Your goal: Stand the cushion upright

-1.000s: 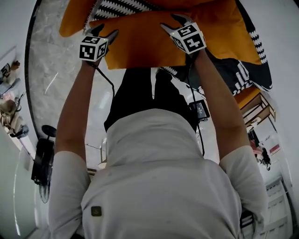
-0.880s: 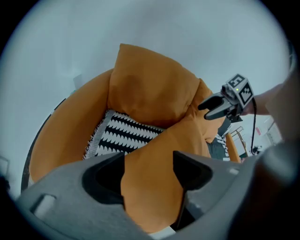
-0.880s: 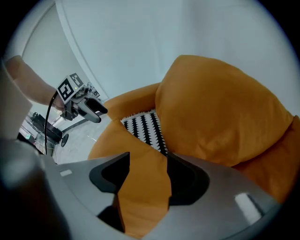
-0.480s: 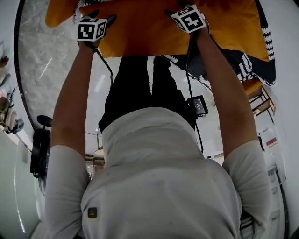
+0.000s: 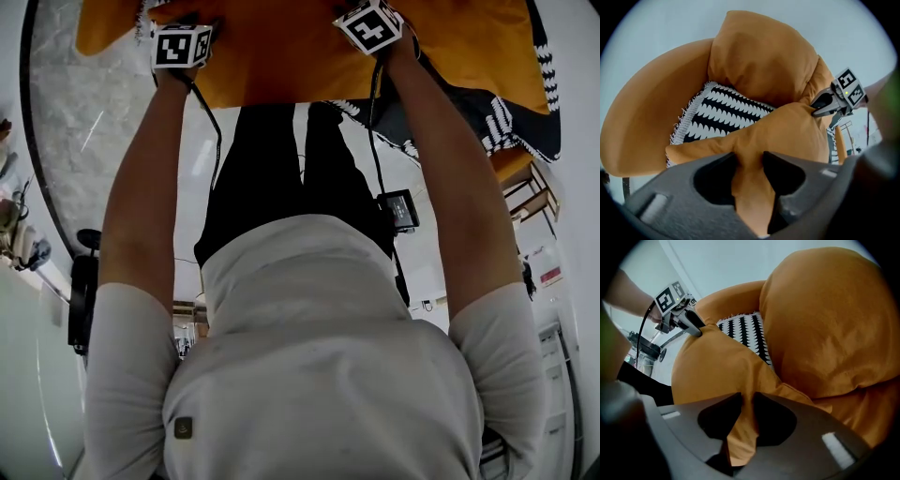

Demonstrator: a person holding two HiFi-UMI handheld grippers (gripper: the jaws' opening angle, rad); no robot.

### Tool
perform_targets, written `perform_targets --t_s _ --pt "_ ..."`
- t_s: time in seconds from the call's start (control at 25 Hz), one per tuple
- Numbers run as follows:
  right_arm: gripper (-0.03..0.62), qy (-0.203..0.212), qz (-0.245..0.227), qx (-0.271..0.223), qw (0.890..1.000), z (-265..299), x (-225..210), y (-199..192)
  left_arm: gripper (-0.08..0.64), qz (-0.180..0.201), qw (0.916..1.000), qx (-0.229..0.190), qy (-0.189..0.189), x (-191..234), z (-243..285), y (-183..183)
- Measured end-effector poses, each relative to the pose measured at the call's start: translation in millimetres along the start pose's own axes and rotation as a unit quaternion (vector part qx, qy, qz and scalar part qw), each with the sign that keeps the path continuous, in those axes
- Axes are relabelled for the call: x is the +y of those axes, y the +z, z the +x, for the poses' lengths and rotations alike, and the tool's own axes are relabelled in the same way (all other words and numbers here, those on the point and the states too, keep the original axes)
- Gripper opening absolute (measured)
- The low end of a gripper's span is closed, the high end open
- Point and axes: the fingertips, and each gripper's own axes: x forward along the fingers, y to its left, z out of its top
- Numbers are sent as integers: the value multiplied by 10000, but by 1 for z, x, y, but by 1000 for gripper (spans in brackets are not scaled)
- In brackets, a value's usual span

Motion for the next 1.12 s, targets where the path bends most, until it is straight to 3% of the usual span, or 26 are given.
perform_targets --t_s 0.12,0.28,0.48,0.72,1.12 --pt "55 168 -31 69 9998 -4 6 -3 87 44 9998 171 -16 -1 -6 -1" --pt "24 191 -207 -83 9996 -16 10 1 20 191 9994 264 -88 -10 -14 -5" --pt "21 8 -206 -431 9989 -42 13 -2 11 107 9997 123 -170 -25 -35 -10" --pt "21 52 -97 -643 9979 -69 34 -16 11 371 9993 -35 -7 -43 -61 -17" --pt "20 118 -126 -852 9962 -108 63 -49 9 327 9985 -399 176 -81 -101 -25"
